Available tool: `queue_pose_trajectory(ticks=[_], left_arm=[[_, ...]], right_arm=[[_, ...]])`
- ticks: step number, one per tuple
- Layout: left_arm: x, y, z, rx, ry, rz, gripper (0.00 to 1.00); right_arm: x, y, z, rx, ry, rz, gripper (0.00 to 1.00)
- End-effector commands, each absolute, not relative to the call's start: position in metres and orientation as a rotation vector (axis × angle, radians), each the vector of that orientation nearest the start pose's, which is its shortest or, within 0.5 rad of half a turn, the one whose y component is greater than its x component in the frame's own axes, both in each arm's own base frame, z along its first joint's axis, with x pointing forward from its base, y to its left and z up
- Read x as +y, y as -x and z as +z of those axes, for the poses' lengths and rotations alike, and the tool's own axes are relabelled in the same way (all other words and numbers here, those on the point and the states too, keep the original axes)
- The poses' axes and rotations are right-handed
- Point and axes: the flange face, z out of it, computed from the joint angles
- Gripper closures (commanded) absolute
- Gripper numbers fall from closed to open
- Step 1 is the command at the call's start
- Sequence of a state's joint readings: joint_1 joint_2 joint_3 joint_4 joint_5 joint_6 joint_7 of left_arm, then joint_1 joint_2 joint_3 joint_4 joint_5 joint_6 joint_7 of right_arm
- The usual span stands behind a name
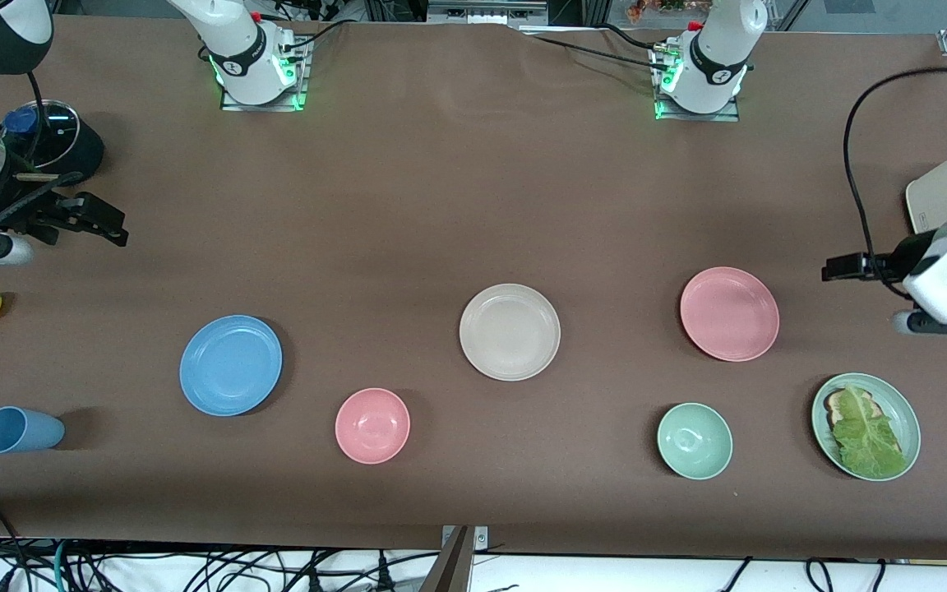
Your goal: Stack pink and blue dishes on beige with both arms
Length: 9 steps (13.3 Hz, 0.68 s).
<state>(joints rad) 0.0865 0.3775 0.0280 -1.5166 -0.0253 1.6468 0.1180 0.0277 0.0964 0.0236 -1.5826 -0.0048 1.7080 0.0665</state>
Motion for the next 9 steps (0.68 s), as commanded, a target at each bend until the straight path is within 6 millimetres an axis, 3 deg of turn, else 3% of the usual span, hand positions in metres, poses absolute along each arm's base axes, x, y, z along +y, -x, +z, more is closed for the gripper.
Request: queue_pose_trajectory(ticks=[1,2,4,5,9], left_arm=[[0.074,-0.656,0.379,0.010,3.104,0.440,0.00],[0.072,-0.657,0.367,0.016,3.099,0.468,0.00],[0.068,-0.658,0.325,0.030,3.085,0.568,0.00],[0.067,-0.656,0.314,0.033,3.082,0.597,0.00],[0.079,-0.650,0.253,0.038,3.090,0.584,0.00]], right_arm=[[0.026,-0.603,0.570,0.043,3.152,-0.052,0.00],[0.026,-0.610,0.557,0.028,3.153,-0.026,0.00],[0.026,-0.626,0.544,0.016,3.154,-0.001,0.00],[0.024,-0.633,0.524,0.015,3.158,0.051,0.00],[0.021,-0.641,0.505,0.028,3.163,0.083,0.00]])
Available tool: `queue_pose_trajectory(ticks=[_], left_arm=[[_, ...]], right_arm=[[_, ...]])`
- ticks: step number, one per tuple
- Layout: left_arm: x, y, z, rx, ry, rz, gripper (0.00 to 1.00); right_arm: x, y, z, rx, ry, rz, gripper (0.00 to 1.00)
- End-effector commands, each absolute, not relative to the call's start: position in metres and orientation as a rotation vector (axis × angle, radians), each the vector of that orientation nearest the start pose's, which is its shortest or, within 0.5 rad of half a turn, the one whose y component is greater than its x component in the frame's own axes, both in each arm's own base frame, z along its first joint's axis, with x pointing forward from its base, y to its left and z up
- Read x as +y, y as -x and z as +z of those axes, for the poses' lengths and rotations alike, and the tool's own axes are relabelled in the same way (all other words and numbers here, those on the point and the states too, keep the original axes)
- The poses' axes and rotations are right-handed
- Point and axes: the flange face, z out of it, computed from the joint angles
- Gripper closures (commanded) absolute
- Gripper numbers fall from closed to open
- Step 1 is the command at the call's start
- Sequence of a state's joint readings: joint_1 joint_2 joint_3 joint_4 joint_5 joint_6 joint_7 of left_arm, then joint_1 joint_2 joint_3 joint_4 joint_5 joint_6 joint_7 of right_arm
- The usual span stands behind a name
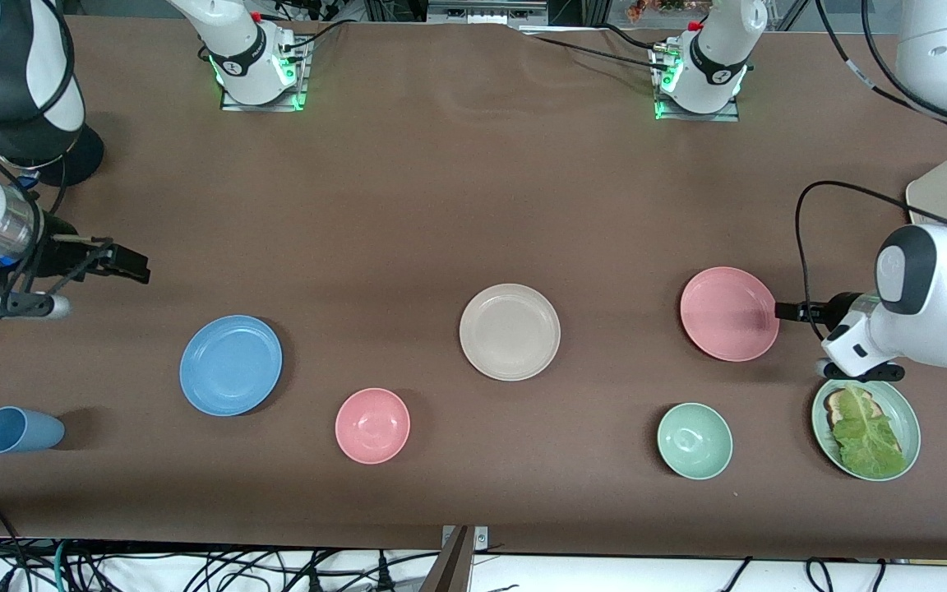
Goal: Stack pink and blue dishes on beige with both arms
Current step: 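Reach the pink plate with the left gripper while the right gripper reaches blue, then carry the pink plate toward beige while the right gripper grips the blue plate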
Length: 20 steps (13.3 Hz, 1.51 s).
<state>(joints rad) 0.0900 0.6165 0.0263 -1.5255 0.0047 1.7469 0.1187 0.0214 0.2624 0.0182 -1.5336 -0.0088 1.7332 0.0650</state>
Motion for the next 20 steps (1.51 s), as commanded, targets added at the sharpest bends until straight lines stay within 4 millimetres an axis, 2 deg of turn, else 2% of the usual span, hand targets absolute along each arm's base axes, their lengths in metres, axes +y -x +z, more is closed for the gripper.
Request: queue_pose_trajectory(ticks=[1,2,3,4,5,6,8,9,10,11,12,13,17,20], left_arm=[[0.079,-0.644,0.238,0.038,3.095,0.551,0.00],[0.083,-0.640,0.228,0.030,3.100,0.520,0.00],[0.087,-0.635,0.221,0.018,3.104,0.513,0.00],[0.094,-0.631,0.213,0.000,3.107,0.510,0.00],[0.095,-0.627,0.204,-0.004,3.111,0.503,0.00],[0.096,-0.624,0.197,-0.002,3.116,0.494,0.00],[0.100,-0.620,0.182,0.031,3.125,0.520,0.00],[0.100,-0.618,0.175,0.048,3.126,0.539,0.09],[0.099,-0.616,0.170,0.085,3.129,0.558,0.48],[0.101,-0.615,0.170,0.156,3.133,0.568,0.96],[0.106,-0.614,0.169,0.183,3.138,0.573,1.00],[0.101,-0.614,0.169,0.188,3.135,0.583,1.00],[0.089,-0.619,0.174,0.311,3.128,0.573,1.00],[0.077,-0.622,0.180,0.335,3.130,0.577,1.00]], right_arm=[[0.020,-0.642,0.502,0.032,3.163,0.088,0.00],[0.019,-0.647,0.482,0.032,3.160,0.139,0.00],[0.017,-0.655,0.441,0.033,3.152,0.252,0.00],[-0.002,-0.659,0.434,0.060,3.151,0.237,0.00],[-0.015,-0.663,0.418,0.031,3.146,0.251,0.00],[-0.020,-0.669,0.398,-0.030,3.142,0.257,0.00],[-0.033,-0.684,0.366,-0.037,3.149,0.178,0.00],[-0.033,-0.690,0.341,-0.040,3.150,0.173,0.01],[-0.033,-0.695,0.318,-0.038,3.153,0.164,0.04],[-0.033,-0.701,0.289,-0.023,3.151,0.137,0.05],[-0.030,-0.708,0.263,-0.021,3.147,0.083,0.05],[-0.031,-0.709,0.248,-0.022,3.148,0.059,0.05],[-0.031,-0.695,0.222,-0.036,3.141,0.130,0.04],[-0.032,-0.683,0.206,-0.031,3.136,0.171,0.05]])
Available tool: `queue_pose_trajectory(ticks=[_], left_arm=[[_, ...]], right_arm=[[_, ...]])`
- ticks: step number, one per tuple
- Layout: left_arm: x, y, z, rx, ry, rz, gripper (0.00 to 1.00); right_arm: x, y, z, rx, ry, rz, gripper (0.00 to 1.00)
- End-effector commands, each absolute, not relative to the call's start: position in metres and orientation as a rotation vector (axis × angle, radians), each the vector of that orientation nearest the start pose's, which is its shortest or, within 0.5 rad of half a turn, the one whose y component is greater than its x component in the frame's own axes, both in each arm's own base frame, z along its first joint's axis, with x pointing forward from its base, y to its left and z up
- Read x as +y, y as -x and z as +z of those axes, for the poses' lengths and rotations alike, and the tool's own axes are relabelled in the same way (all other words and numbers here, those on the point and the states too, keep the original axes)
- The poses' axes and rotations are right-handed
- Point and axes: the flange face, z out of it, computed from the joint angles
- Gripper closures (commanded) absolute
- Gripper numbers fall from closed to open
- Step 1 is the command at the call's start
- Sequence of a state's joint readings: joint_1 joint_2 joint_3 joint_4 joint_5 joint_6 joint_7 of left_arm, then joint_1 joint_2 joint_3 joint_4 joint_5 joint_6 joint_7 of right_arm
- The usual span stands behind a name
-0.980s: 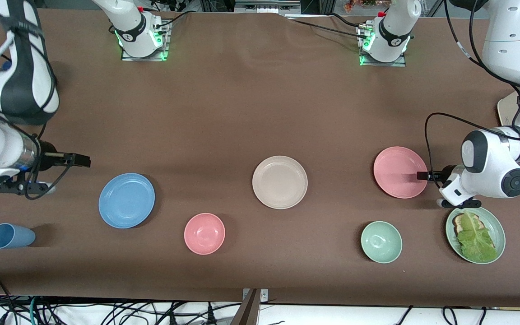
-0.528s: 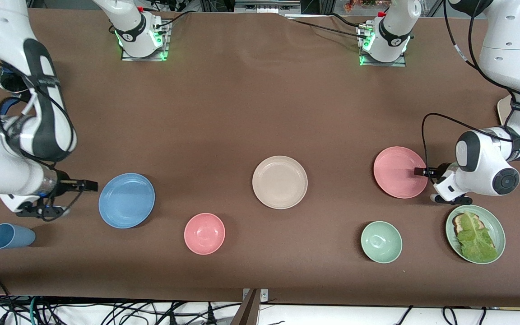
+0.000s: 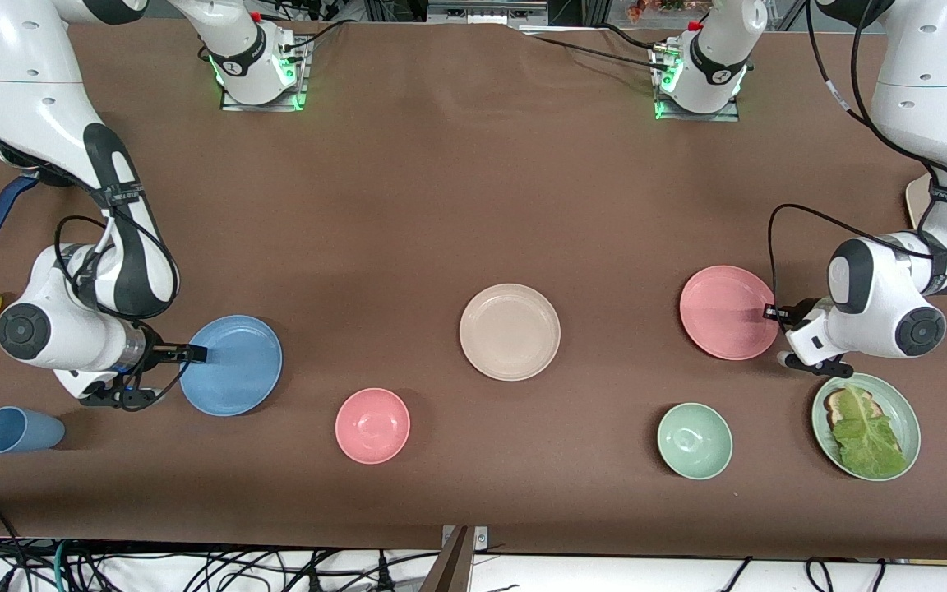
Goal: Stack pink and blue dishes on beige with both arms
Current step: 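Carry the pink plate toward beige while the right gripper grips the blue plate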
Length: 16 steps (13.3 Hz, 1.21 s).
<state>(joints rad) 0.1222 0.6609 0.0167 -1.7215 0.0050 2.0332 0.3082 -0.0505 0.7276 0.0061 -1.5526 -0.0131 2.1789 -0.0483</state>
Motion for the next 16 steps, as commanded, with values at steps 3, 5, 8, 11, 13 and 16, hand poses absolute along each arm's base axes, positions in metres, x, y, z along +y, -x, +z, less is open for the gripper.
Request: queue_pose_trajectory(ticks=[3,5,8,11,13,16], left_arm=[[0.057,-0.627,0.205,0.355,3.129,0.691,1.00],[0.030,-0.636,0.231,0.307,3.144,0.742,1.00],[-0.004,-0.643,0.282,0.186,3.241,0.810,1.00],[-0.059,-0.652,0.316,0.041,3.319,0.820,1.00],[-0.108,-0.650,0.324,-0.081,3.329,0.857,1.00],[-0.177,-0.646,0.322,-0.152,3.332,0.887,1.00]], right_arm=[[-0.039,-0.673,0.191,-0.026,3.134,0.175,0.09],[-0.041,-0.672,0.189,-0.036,3.133,0.175,0.19],[-0.046,-0.674,0.193,-0.056,3.131,0.163,0.37],[-0.048,-0.674,0.194,-0.070,3.129,0.160,0.61],[-0.048,-0.674,0.193,-0.071,3.130,0.163,0.80],[-0.046,-0.676,0.195,-0.076,3.128,0.155,1.00]])
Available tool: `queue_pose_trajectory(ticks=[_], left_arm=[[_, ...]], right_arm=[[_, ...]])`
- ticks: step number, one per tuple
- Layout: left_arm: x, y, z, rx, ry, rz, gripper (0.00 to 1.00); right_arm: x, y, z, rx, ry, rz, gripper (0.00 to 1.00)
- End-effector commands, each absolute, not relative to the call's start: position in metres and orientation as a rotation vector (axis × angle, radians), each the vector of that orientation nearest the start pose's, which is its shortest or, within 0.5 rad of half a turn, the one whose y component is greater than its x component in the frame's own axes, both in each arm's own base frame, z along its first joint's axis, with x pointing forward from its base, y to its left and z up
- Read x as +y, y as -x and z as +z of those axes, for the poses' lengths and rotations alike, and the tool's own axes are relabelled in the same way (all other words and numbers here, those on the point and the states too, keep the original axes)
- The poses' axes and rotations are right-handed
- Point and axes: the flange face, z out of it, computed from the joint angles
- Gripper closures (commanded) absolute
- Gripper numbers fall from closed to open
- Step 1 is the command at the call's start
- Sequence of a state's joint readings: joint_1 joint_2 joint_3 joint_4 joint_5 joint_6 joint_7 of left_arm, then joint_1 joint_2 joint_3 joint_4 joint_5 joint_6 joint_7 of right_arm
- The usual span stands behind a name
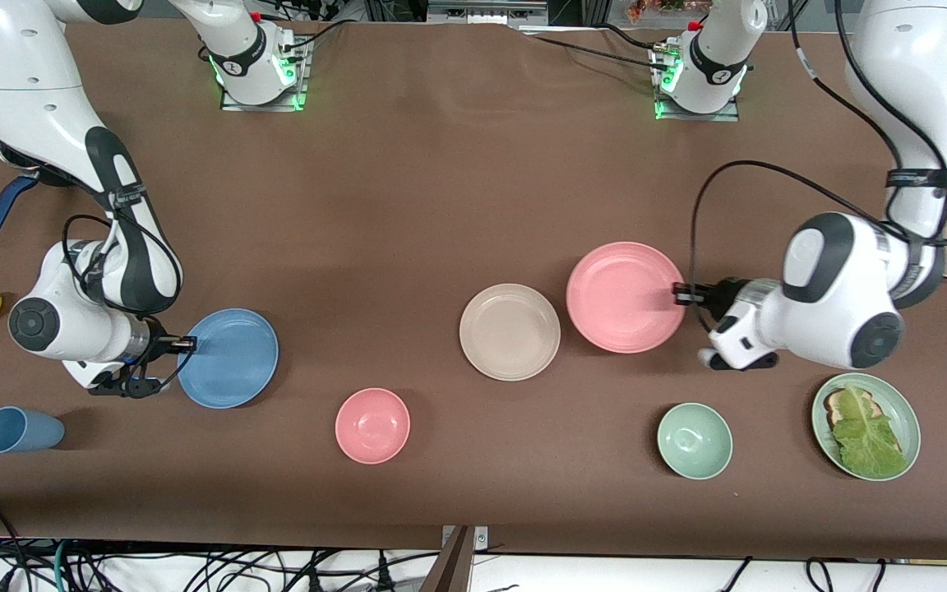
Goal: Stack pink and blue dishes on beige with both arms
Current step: 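Carry the pink plate toward beige while the right gripper grips the blue plate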
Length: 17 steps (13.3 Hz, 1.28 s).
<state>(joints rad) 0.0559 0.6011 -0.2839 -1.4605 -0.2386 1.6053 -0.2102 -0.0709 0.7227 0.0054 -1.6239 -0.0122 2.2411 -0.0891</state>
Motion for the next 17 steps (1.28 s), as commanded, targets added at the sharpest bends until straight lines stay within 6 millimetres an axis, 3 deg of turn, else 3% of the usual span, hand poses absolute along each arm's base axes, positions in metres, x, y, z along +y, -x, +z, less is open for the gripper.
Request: queue_pose_trajectory(ticks=[1,4,7,10,15,17], left_arm=[[-0.200,-0.646,0.317,-0.205,3.341,0.855,1.00],[-0.279,-0.641,0.284,-0.367,3.350,0.719,1.00],[-0.325,-0.635,0.248,-0.464,3.361,0.611,1.00],[-0.324,-0.637,0.242,-0.460,3.362,0.584,1.00],[-0.295,-0.647,0.247,-0.409,3.325,0.554,1.00],[-0.293,-0.646,0.246,-0.382,3.313,0.543,1.00]], right_arm=[[-0.045,-0.678,0.199,-0.078,3.129,0.143,1.00],[-0.033,-0.692,0.230,-0.107,3.123,0.096,1.00],[-0.010,-0.712,0.280,-0.157,3.098,0.082,1.00],[0.021,-0.728,0.328,-0.223,3.062,0.055,1.00],[0.082,-0.723,0.344,-0.305,2.988,0.062,1.00],[0.101,-0.722,0.354,-0.197,2.967,0.060,1.00]])
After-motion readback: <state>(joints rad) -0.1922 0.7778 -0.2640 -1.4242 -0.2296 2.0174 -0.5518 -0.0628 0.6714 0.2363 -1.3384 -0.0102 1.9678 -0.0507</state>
